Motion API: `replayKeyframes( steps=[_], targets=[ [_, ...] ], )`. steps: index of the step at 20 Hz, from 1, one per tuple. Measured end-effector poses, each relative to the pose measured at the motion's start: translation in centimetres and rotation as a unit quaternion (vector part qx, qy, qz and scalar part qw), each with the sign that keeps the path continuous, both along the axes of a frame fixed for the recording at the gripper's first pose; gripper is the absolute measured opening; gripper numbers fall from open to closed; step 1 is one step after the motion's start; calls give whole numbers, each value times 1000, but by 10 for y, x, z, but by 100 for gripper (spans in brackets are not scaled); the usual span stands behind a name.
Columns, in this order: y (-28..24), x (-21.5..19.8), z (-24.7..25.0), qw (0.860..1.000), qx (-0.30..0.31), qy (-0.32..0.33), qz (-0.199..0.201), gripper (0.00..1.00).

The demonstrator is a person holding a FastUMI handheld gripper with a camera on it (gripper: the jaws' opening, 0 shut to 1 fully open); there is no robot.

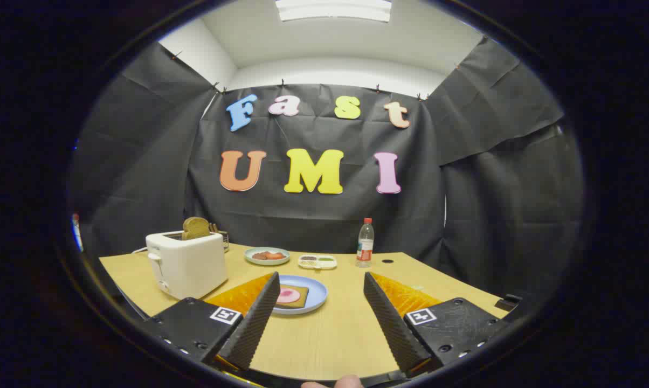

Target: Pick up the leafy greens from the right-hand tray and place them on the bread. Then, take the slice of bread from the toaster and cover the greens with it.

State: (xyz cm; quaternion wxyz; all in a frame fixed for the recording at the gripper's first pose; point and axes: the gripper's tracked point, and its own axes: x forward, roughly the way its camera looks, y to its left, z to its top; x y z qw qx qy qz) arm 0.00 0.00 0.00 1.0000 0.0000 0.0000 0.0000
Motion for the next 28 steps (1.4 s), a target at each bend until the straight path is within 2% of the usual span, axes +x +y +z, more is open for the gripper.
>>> replayKeyframes(
  steps=[28],
  targets=[
    [-29, 1, 11, 1000, -9, -10, -27, 95]
  ],
)
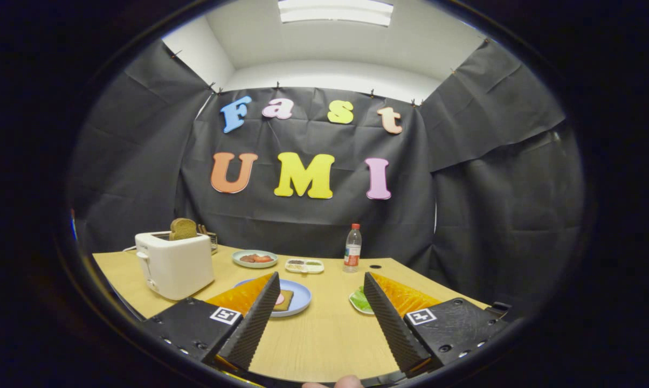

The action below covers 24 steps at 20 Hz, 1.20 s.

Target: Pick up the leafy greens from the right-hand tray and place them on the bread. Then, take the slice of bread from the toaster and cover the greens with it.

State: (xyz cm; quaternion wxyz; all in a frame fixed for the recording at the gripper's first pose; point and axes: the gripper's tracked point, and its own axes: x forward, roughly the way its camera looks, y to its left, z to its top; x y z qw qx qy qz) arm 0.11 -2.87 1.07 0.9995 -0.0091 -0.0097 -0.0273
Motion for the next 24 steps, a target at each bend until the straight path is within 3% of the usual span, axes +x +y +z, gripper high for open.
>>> replayKeyframes(
  steps=[9, 14, 21, 24],
  targets=[
    [-93, 21, -8, 999, 20, 22, -38, 95],
    [-164, 60, -30, 994, 60, 87, -39, 95],
    [-229, 143, -76, 968, 160, 188, -41, 95],
    [-225, 174, -98, 946, 220, 236, -15, 96]
  ],
)
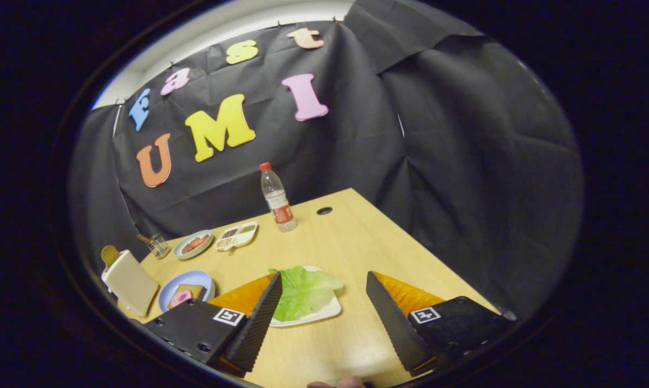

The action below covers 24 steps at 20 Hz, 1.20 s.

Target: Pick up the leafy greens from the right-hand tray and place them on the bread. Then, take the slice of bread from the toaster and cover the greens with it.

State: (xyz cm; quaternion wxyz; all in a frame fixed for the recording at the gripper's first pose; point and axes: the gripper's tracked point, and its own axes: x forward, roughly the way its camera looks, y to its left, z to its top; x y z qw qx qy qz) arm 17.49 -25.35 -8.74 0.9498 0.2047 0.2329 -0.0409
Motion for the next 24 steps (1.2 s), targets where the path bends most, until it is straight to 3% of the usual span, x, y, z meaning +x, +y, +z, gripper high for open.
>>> replayKeyframes(
  steps=[3, 12, 15, 21, 23, 24],
  targets=[
    [7, 22, -23, 999, 35, 34, 17, 96],
    [4, 56, -63, 988, 127, 86, -8, 96],
    [10, 66, -70, 982, 163, 92, -14, 68],
    [-3, 69, -78, 979, 174, 103, -24, 14],
    [-3, 72, -76, 982, 160, 98, -9, 0],
    [-3, 70, -73, 984, 152, 95, 0, 0]
  ],
)
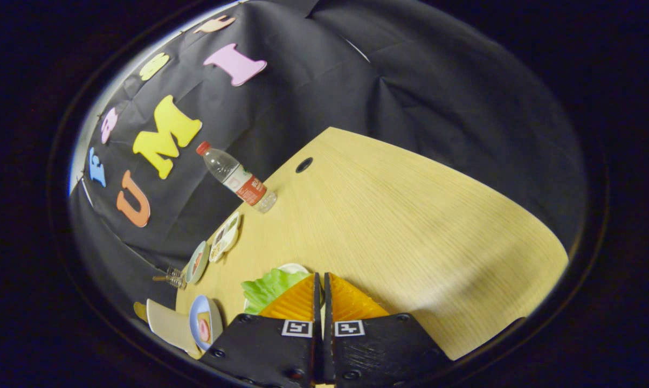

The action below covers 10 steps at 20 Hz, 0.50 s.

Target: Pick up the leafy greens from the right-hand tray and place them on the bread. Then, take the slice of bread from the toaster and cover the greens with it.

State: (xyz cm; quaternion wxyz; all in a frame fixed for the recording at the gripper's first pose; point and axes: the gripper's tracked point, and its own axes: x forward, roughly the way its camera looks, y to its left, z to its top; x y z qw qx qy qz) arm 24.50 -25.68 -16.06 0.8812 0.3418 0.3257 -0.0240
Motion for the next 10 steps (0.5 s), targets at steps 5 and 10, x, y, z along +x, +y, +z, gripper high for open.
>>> replayKeyframes(
  steps=[5, 10],
  targets=[
    [10, -1, 41, 999, -22, -48, 14, 0],
    [33, -8, 93, 995, -30, -94, 24, 0]
  ],
)
